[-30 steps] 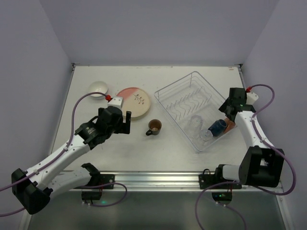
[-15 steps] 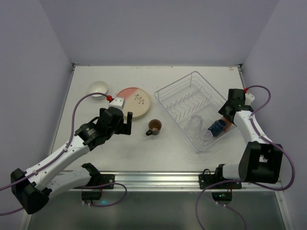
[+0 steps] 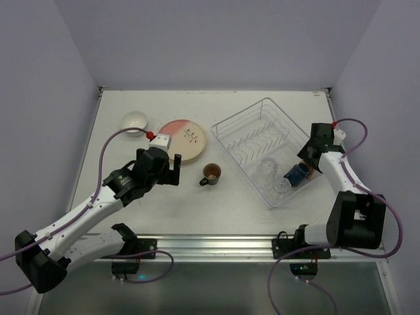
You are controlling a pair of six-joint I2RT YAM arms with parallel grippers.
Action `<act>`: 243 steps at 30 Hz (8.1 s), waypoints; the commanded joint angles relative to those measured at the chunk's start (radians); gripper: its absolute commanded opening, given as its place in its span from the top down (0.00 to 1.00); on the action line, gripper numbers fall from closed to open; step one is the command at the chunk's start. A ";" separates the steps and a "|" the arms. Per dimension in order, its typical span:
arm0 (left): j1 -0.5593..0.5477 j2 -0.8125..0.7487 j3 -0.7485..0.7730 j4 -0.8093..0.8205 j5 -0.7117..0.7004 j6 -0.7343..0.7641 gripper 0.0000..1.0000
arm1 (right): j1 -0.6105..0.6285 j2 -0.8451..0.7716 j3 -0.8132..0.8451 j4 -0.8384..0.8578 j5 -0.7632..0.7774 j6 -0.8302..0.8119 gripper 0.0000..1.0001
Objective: Unload the mixed dishes from the dish rack
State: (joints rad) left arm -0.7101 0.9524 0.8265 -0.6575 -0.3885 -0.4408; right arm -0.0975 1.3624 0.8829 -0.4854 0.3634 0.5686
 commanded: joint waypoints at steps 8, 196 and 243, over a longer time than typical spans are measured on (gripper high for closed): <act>-0.008 -0.014 0.002 0.032 -0.013 0.013 0.00 | -0.001 -0.006 0.014 0.048 -0.027 -0.019 0.75; -0.477 0.666 0.623 -0.114 0.186 0.039 0.00 | 0.355 -0.658 -0.035 -0.182 0.022 -0.016 0.01; -0.215 0.046 0.020 0.044 0.069 0.056 0.00 | -0.018 0.127 0.062 -0.051 0.080 0.126 0.13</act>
State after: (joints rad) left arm -0.9314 1.0058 0.8524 -0.6540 -0.2962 -0.3965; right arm -0.1104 1.4635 0.9707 -0.5446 0.4400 0.6498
